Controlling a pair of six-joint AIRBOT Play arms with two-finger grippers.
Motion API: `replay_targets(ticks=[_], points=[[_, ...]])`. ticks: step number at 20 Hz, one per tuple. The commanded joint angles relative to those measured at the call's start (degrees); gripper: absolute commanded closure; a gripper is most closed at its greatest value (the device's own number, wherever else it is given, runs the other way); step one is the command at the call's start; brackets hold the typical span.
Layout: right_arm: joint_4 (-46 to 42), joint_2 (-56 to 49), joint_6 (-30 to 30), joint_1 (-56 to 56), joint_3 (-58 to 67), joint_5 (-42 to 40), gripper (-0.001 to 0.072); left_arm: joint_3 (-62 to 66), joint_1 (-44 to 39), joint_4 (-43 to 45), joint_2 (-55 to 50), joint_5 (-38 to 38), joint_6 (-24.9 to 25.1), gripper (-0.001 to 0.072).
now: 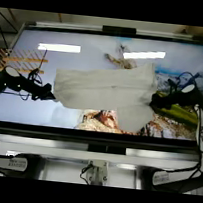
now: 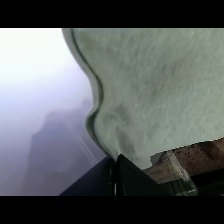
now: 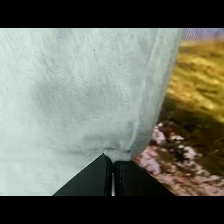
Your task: Fold the shirts.
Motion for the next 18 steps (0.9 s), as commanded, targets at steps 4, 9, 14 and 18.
replay_targets(ticks=[4,9,14,18], points=[[-0.11,20.76,-8.85,-0.55,16.15,0.87,0.0634,19.91,0.24,-0.04,17.51,1.84,4.83,0.0676],[-6.62,44.57,-9.55,-1.55,35.71,-12.76,0.0634,47.41,1.53,2.43,35.89,13.25,1.92,0.0676],[-11.52,59.39,-3.61,-1.55,36.09,-5.84,0.0634,49.33,1.51,8.35,48.54,5.92,-7.02,0.0675],[-16.81,62.38,-1.73,-1.55,36.09,0.72,0.0634,49.29,1.51,16.24,50.73,-1.66,-9.75,0.0675]])
